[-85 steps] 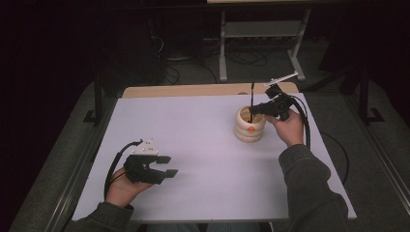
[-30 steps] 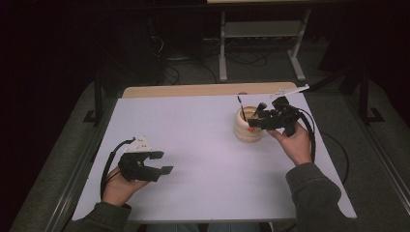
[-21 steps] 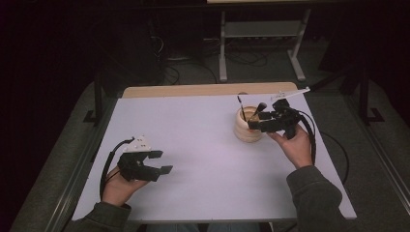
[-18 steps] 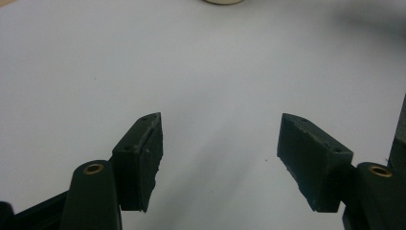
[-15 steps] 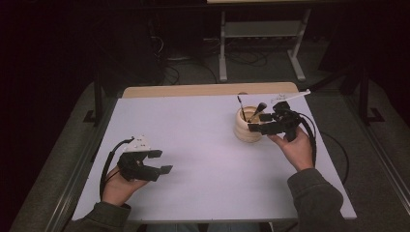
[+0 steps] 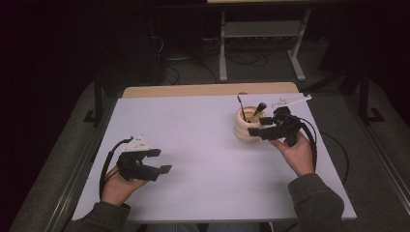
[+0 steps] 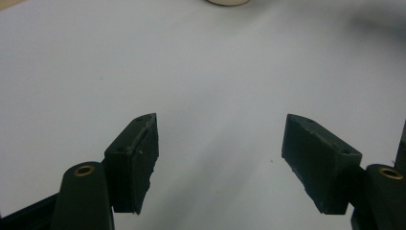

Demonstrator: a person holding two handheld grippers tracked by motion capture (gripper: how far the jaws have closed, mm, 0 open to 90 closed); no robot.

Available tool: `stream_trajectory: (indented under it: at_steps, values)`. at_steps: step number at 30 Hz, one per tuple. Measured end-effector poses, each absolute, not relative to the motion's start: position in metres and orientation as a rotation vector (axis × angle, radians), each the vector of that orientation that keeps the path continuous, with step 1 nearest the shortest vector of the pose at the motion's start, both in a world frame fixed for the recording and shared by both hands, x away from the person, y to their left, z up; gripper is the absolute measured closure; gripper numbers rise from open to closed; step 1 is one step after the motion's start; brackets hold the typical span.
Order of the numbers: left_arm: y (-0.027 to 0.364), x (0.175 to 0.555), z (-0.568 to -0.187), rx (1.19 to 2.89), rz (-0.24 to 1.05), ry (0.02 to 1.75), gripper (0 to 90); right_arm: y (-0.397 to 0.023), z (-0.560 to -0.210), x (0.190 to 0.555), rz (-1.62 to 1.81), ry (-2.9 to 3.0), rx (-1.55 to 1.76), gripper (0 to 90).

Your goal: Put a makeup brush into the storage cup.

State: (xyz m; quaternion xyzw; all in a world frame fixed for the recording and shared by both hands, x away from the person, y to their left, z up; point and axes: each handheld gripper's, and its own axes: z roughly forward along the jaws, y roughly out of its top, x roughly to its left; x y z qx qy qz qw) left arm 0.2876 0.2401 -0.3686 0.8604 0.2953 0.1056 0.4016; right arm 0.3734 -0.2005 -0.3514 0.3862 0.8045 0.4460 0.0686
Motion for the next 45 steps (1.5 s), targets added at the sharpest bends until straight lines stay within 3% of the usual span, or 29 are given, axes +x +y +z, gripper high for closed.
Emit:
stream_trajectory:
  at_steps: [45]
  values:
    - [0.247,0.279,-0.378,2.148,0.285,0.76,27.0,-0.21,-0.384,0.323,1.371,2.419,1.147,25.3]
